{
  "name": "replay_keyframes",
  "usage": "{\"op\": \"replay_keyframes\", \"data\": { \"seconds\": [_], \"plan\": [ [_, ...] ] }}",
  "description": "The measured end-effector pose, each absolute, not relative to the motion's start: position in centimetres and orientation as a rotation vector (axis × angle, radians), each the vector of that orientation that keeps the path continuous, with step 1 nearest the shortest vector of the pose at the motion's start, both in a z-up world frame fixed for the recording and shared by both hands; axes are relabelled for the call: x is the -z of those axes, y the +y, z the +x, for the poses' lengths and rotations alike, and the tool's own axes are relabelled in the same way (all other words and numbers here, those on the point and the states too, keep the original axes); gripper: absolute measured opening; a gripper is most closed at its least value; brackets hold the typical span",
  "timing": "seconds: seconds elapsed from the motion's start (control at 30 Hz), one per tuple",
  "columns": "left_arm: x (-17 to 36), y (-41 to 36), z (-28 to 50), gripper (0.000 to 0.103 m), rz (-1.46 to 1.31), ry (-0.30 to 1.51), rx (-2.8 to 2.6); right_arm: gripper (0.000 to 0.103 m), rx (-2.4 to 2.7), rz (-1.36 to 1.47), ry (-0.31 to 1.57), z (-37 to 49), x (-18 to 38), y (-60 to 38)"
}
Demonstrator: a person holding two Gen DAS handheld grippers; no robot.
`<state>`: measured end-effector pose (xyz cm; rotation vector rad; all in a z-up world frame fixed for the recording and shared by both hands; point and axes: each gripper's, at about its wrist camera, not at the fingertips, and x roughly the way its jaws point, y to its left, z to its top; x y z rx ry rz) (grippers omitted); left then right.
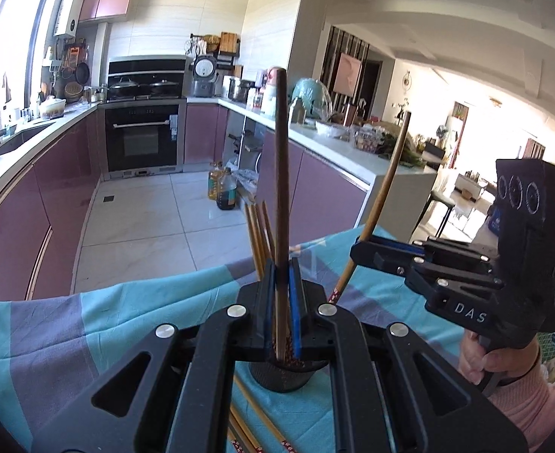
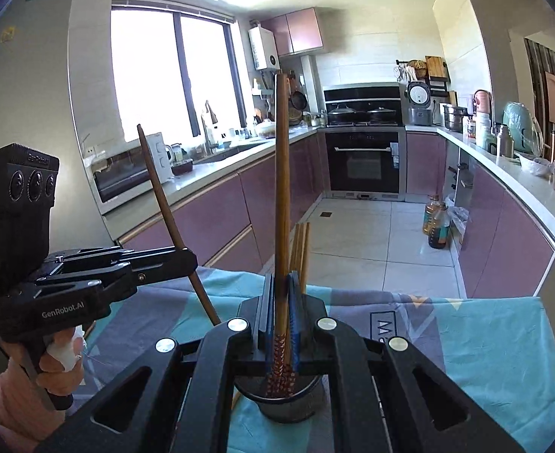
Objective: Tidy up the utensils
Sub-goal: 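Lower both chopsticks into the mesh holder and open both grippers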
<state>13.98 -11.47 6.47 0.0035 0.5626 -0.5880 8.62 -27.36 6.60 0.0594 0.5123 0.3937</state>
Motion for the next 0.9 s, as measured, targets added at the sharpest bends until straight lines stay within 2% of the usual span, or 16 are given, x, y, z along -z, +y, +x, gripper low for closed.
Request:
{"op": "replay_keyframes", "data": {
  "seconds": [0.6, 0.9],
  "plan": [
    [-2.4, -12.8, 16.7, 0.008, 0.068, 0.758, 0.627, 0.006, -0.397, -0.007, 0.721, 11.3, -2.9, -25.8],
    [-1.6, -13.2, 18.7, 0.008, 0.063, 0.777, 0.592, 0.006, -0.383, 0.017, 0.752, 12.7, -2.3, -25.6]
  ]
}}
